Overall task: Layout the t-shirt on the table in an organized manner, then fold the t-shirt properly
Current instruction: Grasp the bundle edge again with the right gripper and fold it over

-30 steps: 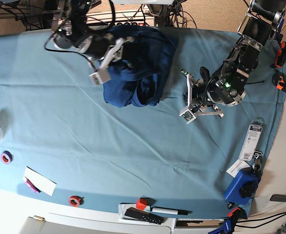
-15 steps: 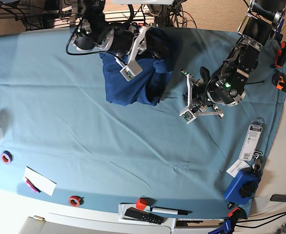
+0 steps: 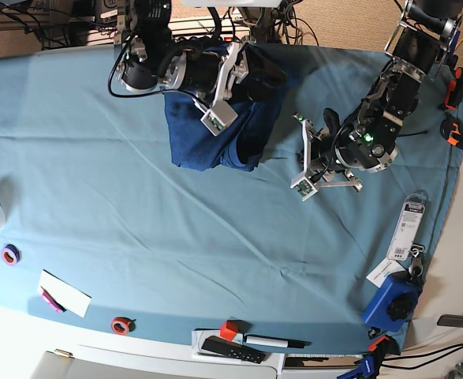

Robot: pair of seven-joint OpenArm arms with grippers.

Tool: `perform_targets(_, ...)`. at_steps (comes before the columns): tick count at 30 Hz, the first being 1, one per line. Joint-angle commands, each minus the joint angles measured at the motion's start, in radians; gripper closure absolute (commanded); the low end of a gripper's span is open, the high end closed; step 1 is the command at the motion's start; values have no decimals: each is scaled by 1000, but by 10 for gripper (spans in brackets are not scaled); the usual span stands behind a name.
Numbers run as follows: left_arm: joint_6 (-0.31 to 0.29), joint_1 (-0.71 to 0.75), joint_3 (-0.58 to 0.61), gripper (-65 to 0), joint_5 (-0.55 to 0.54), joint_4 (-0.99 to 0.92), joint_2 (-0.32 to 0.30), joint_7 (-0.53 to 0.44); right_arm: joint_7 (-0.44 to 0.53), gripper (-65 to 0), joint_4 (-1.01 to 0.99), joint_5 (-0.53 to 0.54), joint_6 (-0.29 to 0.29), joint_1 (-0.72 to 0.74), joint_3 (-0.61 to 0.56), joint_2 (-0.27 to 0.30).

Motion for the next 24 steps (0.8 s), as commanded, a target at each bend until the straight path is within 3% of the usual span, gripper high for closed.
perform_targets(1,0,-17,-8,0,-1,14,-5,-23,15,-285,17,57,22,12,-4,-3)
perform_targets(4,0,-17,-8,0,0,14,-5,-25,16,-285,18,139,38,37,-3,-3)
perform_targets(7,0,-17,-8,0,0,14,-5,-25,20,-273,18,124,38,77,-3,-3)
perform_targets(9,0,-17,-8,0,-1,14,-6,-25,35,-195,18,54,38,103,-1,-3)
perform_targets(11,0,-17,-8,0,-1,14,-5,-25,86,-37,18,-62,38,119,-2,-10)
perform_targets(12,0,-17,-8,0,-1,14,-6,-25,126,0,18,-128,26,122,-1,-19)
perform_targets(15,0,-16,-8,0,-1,14,-5,-26,241,0,19,-239,-1,124,-2,-55)
perform_targets(19,0,-16,-8,0,-1,14,-5,-31,290,0,57,-348,-74,124,-3,-89)
perform_targets(24,0,-17,-8,0,-1,14,-5,-31,341,0,127,-563,-212,124,-3,-88)
